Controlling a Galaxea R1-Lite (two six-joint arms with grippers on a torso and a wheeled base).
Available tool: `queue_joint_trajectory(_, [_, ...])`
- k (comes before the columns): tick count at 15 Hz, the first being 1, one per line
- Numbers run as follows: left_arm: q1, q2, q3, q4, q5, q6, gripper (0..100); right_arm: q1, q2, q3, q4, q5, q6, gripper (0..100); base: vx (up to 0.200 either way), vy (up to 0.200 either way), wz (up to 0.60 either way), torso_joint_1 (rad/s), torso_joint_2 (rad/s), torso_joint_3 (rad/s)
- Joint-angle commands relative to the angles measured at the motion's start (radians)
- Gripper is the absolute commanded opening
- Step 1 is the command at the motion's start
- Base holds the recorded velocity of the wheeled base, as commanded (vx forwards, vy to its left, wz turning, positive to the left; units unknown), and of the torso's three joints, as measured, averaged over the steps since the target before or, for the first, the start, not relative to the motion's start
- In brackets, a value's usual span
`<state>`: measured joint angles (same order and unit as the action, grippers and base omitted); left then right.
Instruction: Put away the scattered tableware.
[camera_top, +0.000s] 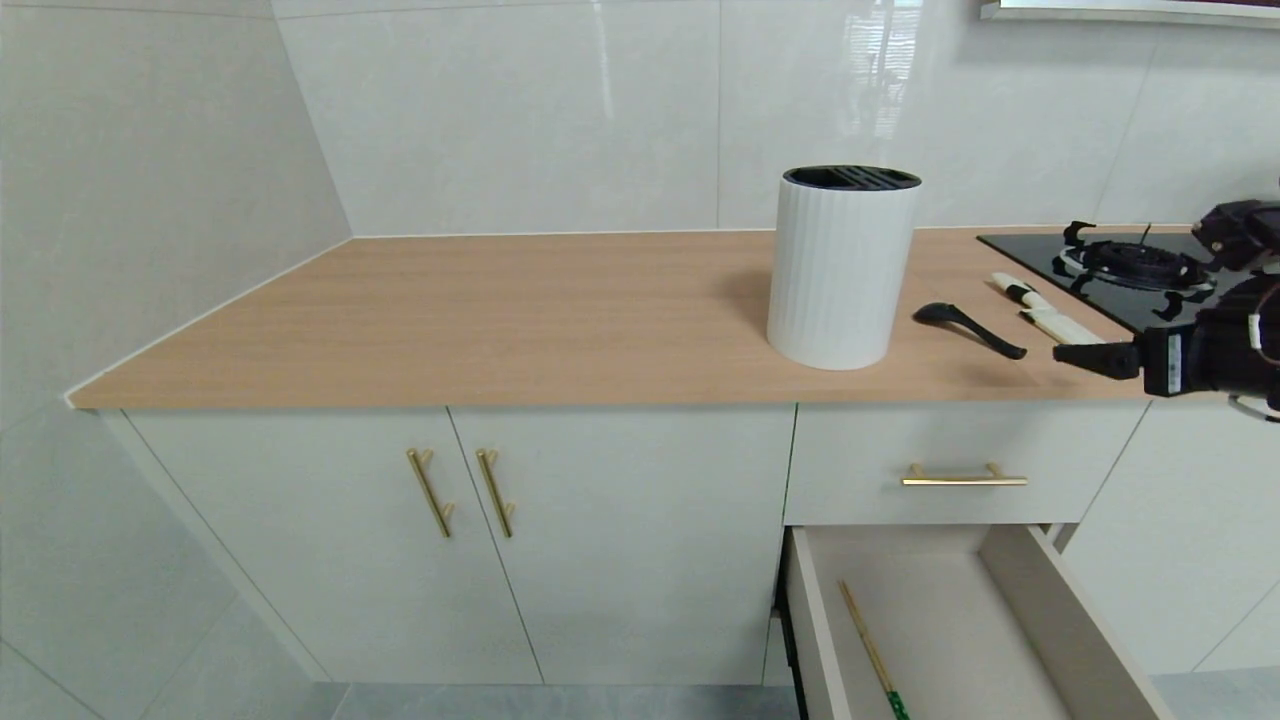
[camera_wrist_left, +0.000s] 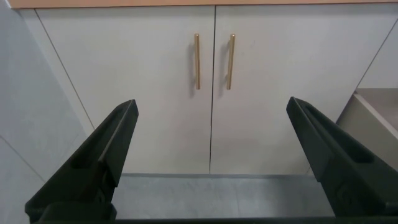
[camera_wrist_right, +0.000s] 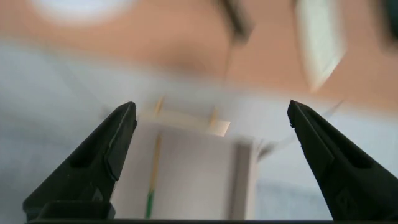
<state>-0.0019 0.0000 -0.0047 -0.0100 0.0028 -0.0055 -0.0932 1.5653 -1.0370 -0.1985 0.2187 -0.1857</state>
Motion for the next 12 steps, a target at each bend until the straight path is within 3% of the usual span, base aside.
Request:
queue_joint_trajectory(1, [0.0, 0.0, 0.0, -0.001, 0.0, -0.001, 100, -0.039, 0.216, -0.271, 0.106, 0.094, -0.001, 100, 0.0, 0.0, 0.0, 0.0, 0.0, 0.0])
queue_joint_trajectory(2, [0.0, 0.0, 0.0, -0.001, 0.0, -0.001, 100, -0.045, 0.24, -0.31, 0.131, 0.111, -0.001, 100, 0.0, 0.0, 0.0, 0.0, 0.0, 0.0])
queue_joint_trajectory(4, [0.0, 0.0, 0.0, -0.001, 0.0, -0.001, 100, -0.066, 0.412, -0.583, 0.281, 0.168, -0.003, 100, 0.0, 0.0, 0.0, 0.0, 0.0, 0.0])
queue_joint_trajectory(7, [0.0, 0.0, 0.0, -0.001, 0.0, -0.001, 100, -0.068, 0.555, -0.784, 0.404, 0.218, -0.006, 100, 0.0, 0.0, 0.0, 0.0, 0.0, 0.0])
queue_joint_trajectory(12, [0.0, 0.0, 0.0, -0.001, 0.0, -0.001, 100, -0.036, 0.605, -0.808, 0.413, 0.218, -0.018, 100, 0.0, 0.0, 0.0, 0.0, 0.0, 0.0])
